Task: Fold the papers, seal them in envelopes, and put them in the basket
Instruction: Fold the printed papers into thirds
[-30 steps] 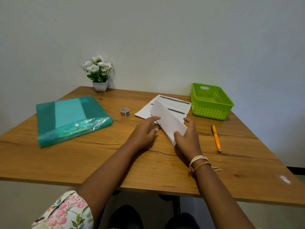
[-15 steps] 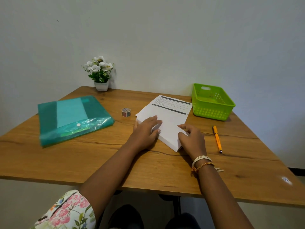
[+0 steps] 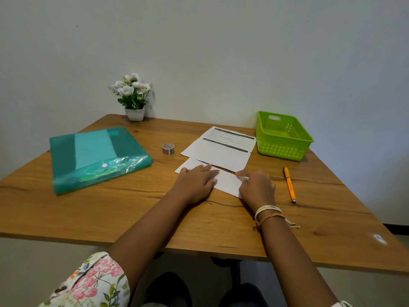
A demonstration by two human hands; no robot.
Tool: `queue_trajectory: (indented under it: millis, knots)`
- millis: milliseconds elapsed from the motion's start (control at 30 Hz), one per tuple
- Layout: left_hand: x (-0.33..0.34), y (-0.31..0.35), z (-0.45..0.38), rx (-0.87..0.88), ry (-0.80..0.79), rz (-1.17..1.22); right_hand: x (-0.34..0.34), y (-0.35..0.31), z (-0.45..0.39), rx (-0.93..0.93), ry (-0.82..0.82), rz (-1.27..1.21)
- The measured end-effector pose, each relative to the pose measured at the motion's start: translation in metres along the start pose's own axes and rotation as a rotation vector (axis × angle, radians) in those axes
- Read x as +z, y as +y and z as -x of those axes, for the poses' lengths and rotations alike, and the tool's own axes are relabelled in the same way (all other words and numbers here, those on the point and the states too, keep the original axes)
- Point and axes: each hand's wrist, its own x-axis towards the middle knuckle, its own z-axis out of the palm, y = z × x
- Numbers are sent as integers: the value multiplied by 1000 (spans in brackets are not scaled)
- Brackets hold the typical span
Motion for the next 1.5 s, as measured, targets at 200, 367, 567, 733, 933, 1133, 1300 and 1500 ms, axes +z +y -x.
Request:
queue_trajectory:
  millis: [200, 367, 567, 733, 933, 1133, 1300, 1500]
  knots:
    - [3, 5, 2, -16, -48, -119, 2, -6, 5, -103, 78, 67]
    - [8, 11, 8, -51, -49, -141, 8, -23, 17, -377, -97, 149]
    - [8, 16, 13, -95, 40, -108, 10, -25, 22, -388, -332, 171]
    - [12, 15, 14, -129, 20, -118, 6, -27, 24, -371, -377, 218]
    - [12, 12, 15, -191, -37, -87, 6, -27, 24, -298, -386, 254]
    - [8, 13, 20, -275, -26, -81, -2, -9, 28, -144, -335, 282]
    - [9, 10, 22, -272, -19, -94, 0, -11, 33, -32, -286, 254]
    - [11, 7, 22, -202, -8, -112, -2, -10, 33, -157, -115, 199]
